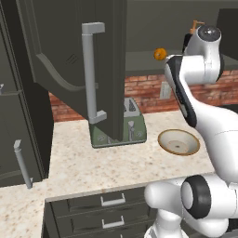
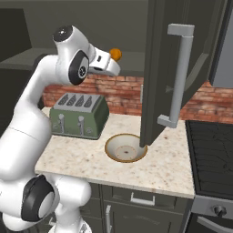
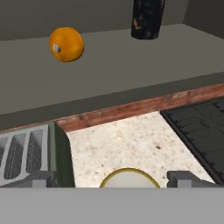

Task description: Open the cabinet. Pick the mango and orange from the cabinet and place them into the bowl. Then close the cabinet.

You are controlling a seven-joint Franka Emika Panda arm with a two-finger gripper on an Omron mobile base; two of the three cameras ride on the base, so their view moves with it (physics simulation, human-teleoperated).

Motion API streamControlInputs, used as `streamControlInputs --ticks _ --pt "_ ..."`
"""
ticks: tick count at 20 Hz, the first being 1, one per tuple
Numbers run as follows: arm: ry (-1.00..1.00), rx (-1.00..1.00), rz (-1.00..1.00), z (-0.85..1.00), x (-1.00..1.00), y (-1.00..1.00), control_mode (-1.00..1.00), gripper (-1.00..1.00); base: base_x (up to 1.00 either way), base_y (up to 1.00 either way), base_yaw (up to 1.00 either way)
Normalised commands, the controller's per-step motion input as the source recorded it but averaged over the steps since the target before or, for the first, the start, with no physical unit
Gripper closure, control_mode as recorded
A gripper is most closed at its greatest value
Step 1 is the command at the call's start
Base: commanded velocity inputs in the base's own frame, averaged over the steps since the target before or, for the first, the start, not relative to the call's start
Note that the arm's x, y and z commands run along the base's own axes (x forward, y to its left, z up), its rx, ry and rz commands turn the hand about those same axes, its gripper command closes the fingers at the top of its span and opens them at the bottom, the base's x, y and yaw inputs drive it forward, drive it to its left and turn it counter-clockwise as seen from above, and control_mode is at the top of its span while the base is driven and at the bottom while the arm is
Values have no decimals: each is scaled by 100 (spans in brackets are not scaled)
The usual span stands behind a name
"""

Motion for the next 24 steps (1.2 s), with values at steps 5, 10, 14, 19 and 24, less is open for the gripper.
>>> streamControlInputs --ticks 5,10,14,19,24 --pt "-1 6 0 0 42 0 -100 -100 0 0 0" --pt "0 4 0 0 29 0 -100 -100 0 0 0" --pt "0 1 0 0 22 0 -100 -100 0 0 0" --pt "0 0 0 0 18 0 -100 -100 0 0 0" --pt "0 0 0 0 23 0 -100 -100 0 0 0"
